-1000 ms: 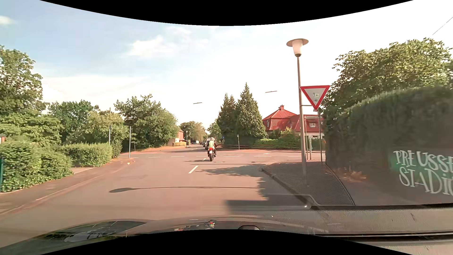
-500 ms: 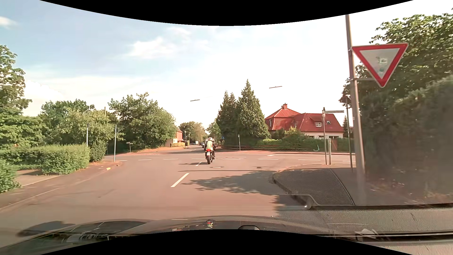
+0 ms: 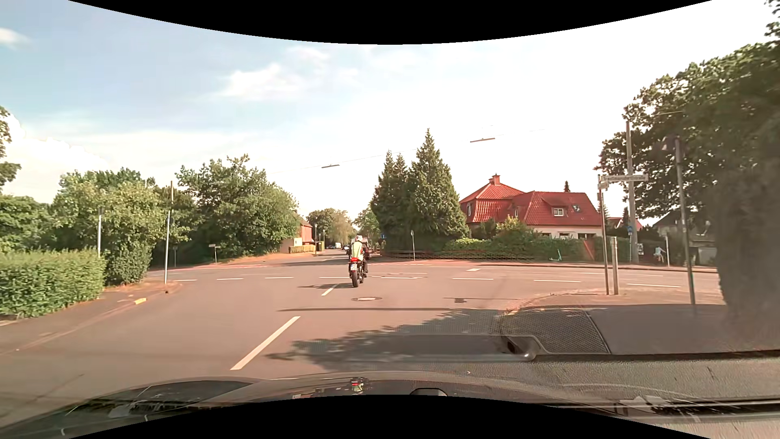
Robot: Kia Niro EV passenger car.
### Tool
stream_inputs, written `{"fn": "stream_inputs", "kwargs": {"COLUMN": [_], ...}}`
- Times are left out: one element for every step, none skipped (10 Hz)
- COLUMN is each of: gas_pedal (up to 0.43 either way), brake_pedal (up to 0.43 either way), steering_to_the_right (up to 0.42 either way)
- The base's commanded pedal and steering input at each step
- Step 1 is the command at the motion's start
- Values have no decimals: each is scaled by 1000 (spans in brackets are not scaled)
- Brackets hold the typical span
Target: Follow the waypoints while adhering to traffic rules and regulations
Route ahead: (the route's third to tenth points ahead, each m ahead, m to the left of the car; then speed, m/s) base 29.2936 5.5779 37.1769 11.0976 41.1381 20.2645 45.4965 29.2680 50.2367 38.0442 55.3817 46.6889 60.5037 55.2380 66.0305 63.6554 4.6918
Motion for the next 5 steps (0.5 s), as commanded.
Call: {"fn": "stream_inputs", "kwargs": {"gas_pedal": [0,0,0,0,0], "brake_pedal": [0,0,0,0,0], "steering_to_the_right": [-3,-3,-3,-3,-2]}}
